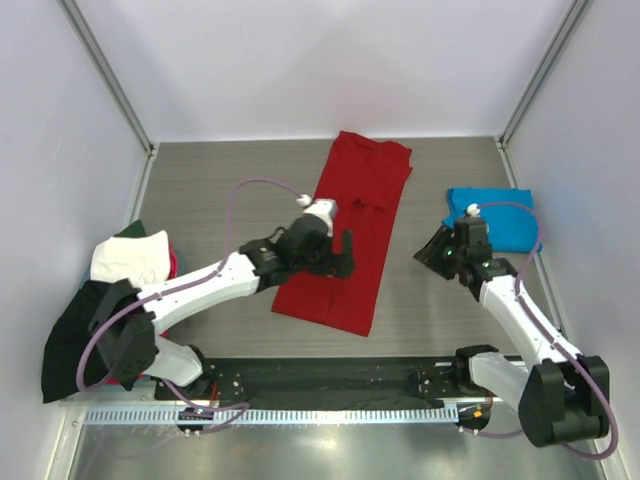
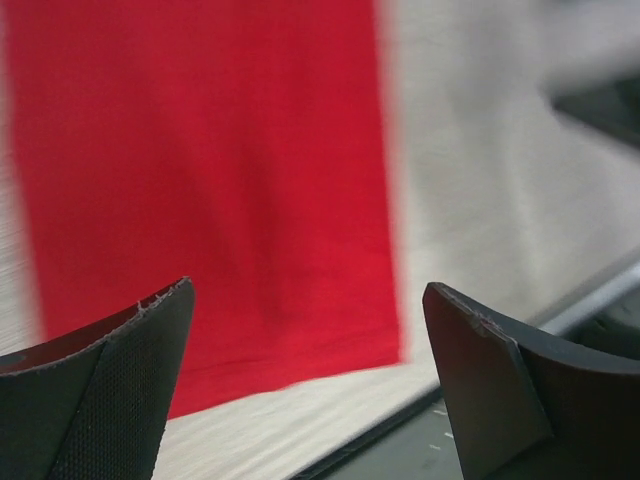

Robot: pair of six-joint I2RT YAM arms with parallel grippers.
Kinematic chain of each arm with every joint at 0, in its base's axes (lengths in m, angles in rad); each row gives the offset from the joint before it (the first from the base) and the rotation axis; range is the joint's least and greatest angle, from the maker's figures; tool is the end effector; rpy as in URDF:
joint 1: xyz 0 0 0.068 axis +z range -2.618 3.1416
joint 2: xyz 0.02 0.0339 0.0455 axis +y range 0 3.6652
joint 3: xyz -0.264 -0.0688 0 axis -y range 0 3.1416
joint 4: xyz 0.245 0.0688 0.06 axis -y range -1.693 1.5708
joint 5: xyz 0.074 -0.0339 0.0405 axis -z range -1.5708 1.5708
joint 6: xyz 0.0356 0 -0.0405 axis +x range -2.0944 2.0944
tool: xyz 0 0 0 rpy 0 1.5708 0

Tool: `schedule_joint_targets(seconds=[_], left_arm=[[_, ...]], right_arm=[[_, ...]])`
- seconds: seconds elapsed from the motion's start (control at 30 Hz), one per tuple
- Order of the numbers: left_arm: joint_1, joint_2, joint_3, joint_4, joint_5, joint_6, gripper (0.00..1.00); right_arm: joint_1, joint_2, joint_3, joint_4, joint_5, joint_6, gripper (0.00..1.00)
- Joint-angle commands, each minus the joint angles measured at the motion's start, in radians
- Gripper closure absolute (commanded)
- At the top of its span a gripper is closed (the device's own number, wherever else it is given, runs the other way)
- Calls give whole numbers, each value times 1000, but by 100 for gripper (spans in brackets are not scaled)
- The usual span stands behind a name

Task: Fold and stack the t-shirts
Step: Fold the tshirt

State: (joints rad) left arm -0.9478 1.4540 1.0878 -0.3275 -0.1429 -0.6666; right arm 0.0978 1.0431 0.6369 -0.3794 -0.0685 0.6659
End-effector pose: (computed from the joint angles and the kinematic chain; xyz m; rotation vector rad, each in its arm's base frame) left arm 0.1929 -0.2597 0.2742 0.2513 2.3388 -0.6801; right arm 0.2120 0.0232 0.2224 0.6399 2.3132 0.4466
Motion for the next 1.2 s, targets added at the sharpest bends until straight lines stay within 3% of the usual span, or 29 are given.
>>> schedule_joint_targets(seconds=[0.0, 0.1, 0.3, 0.53, 0.67, 0.9, 1.17], left_arm=[[119, -107, -118, -39, 15, -14, 4], [187, -174, -192, -39, 9, -2, 3], [305, -219, -284, -50, 57, 10, 10], [372, -259, -394, -39, 86, -17, 22], [415, -300, -454, -10, 104, -48, 22], [425, -320, -474, 7, 140, -51, 25], [426, -294, -497, 34, 215, -39, 33]], right_arm=[[179, -63, -65, -21, 16, 142, 53], [313, -35, -118, 37, 50, 222, 53], [413, 89, -118, 134, 18, 258, 55], [661, 126, -112, 96, 160, 429, 56], [822, 132, -114, 53, 240, 602, 56], [936, 141, -129, 28, 320, 701, 56], [953, 75, -109, -81, 386, 702, 57]])
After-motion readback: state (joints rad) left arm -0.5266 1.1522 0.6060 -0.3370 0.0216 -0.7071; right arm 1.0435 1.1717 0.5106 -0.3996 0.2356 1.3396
